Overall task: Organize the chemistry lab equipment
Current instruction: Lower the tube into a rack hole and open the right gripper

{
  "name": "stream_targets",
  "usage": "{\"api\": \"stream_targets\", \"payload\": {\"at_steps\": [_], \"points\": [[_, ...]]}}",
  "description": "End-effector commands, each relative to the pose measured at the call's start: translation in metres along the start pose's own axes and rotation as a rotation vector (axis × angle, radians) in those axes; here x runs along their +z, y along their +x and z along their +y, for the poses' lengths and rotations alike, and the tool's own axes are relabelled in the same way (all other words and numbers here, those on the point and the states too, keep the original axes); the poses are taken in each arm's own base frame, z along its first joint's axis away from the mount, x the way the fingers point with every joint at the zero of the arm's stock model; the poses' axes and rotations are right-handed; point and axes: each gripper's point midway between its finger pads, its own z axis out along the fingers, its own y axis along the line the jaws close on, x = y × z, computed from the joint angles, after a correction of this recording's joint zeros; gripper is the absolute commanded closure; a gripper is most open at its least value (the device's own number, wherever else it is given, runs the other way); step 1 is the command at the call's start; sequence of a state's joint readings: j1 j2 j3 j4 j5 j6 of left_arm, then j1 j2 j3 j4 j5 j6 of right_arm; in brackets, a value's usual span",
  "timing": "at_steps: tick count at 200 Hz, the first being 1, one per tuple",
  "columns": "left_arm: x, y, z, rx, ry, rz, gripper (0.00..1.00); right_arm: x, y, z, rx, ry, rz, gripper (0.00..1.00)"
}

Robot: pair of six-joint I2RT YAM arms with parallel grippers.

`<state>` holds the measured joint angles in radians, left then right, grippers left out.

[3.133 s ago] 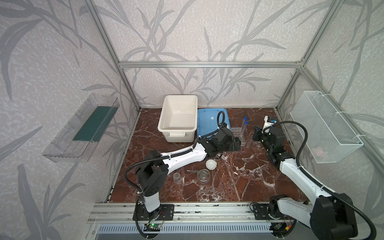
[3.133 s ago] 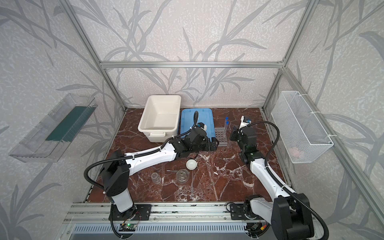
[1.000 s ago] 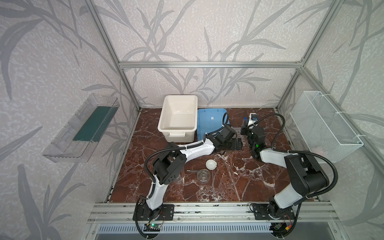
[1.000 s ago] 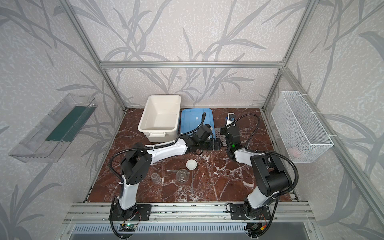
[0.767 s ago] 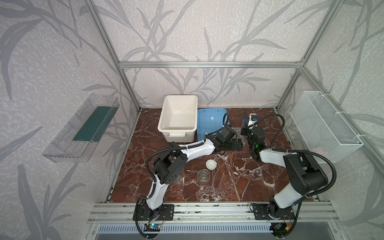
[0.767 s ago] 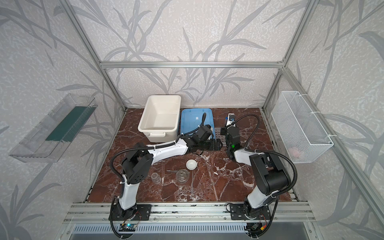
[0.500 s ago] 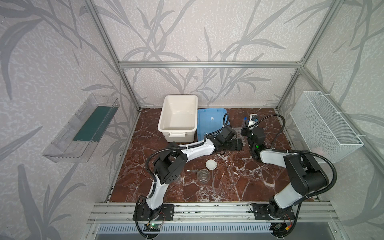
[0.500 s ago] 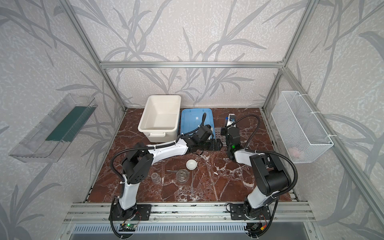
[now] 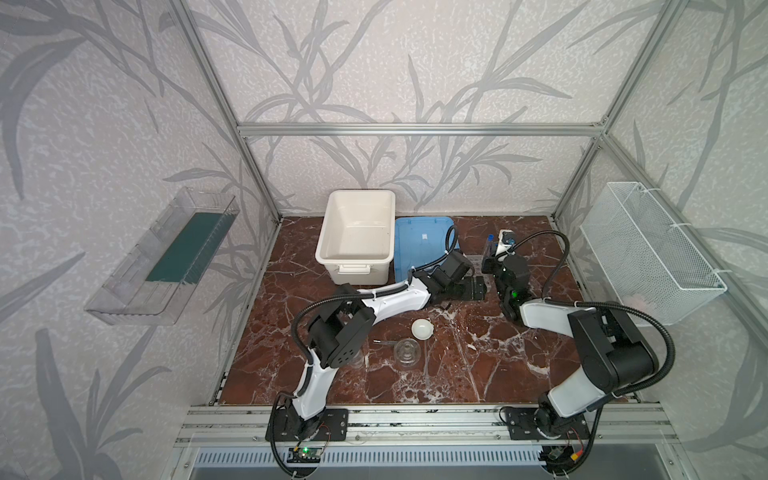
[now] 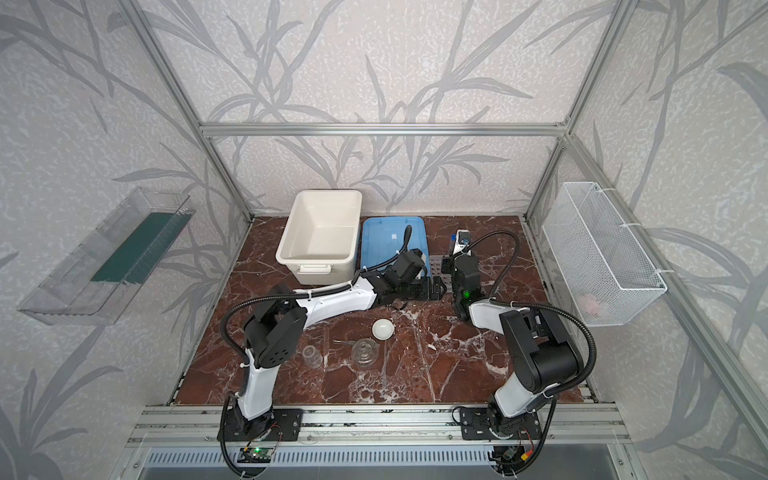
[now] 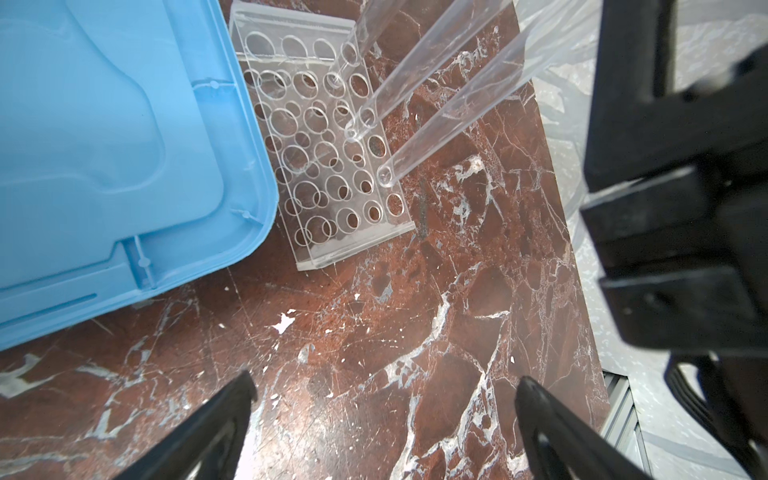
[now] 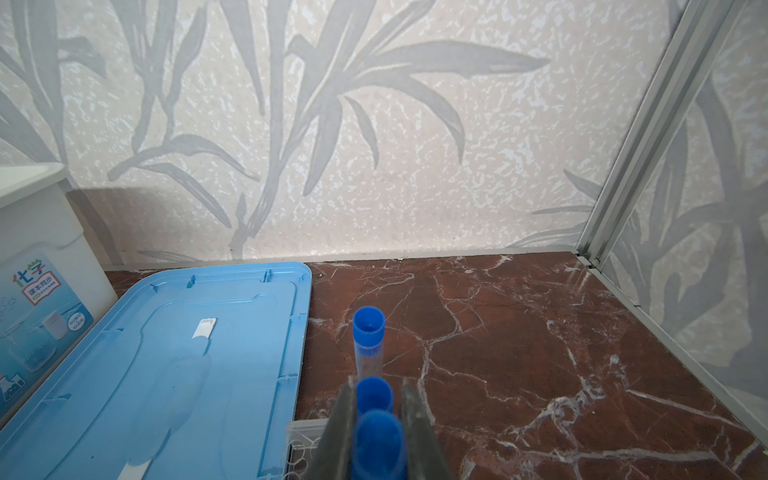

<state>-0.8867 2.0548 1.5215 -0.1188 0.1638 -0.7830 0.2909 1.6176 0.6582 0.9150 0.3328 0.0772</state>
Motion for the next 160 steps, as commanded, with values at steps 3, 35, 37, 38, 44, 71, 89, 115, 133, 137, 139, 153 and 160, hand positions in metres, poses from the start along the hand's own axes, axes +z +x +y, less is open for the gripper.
{"api": "stream_targets", "payload": {"at_steps": [3, 35, 37, 38, 44, 71, 89, 115, 133, 137, 139, 153, 160], "points": [[0.008, 0.005, 0.008, -0.017, -0.005, 0.012, 0.01, 0.002, 0.008, 0.001, 0.001, 0.007, 0.011, 0.84], [0.007, 0.004, 0.01, -0.021, -0.007, 0.006, 0.01, 0.002, 0.015, -0.001, 0.017, 0.018, 0.023, 0.81], [0.007, 0.004, 0.011, -0.023, -0.008, 0.006, 0.01, 0.002, 0.015, -0.002, 0.019, 0.018, 0.023, 0.81], [0.007, 0.004, 0.011, -0.023, -0.009, 0.006, 0.01, 0.002, 0.015, -0.001, 0.019, 0.019, 0.024, 0.81], [0.007, 0.004, 0.011, -0.025, -0.006, 0.005, 0.01, 0.002, 0.015, -0.002, 0.02, 0.022, 0.024, 0.79], [0.008, 0.005, 0.012, -0.031, -0.006, 0.009, 0.01, 0.001, 0.017, -0.004, 0.026, 0.032, 0.039, 0.64], [0.007, 0.004, 0.011, -0.031, -0.003, 0.005, 0.01, 0.0, 0.018, -0.005, 0.034, 0.034, 0.045, 0.55], [0.002, 0.001, 0.01, -0.017, -0.005, -0.008, 0.01, -0.006, 0.011, -0.008, 0.058, 0.044, 0.041, 0.4], [-0.014, -0.006, 0.008, 0.026, -0.046, -0.042, 0.01, -0.015, 0.001, -0.013, 0.107, 0.055, 0.041, 0.15], [-0.019, -0.009, 0.008, 0.026, -0.049, -0.051, 0.01, -0.017, -0.002, -0.014, 0.118, 0.056, 0.044, 0.1], [-0.021, -0.01, 0.008, 0.025, -0.047, -0.055, 0.01, -0.018, -0.004, -0.014, 0.123, 0.056, 0.045, 0.08], [-0.037, -0.017, 0.004, 0.037, -0.046, -0.086, 0.01, -0.025, -0.008, -0.016, 0.141, 0.055, 0.097, 0.02], [-0.045, -0.019, 0.002, 0.048, -0.046, -0.098, 0.01, -0.028, -0.01, -0.017, 0.15, 0.057, 0.121, 0.01]]}}
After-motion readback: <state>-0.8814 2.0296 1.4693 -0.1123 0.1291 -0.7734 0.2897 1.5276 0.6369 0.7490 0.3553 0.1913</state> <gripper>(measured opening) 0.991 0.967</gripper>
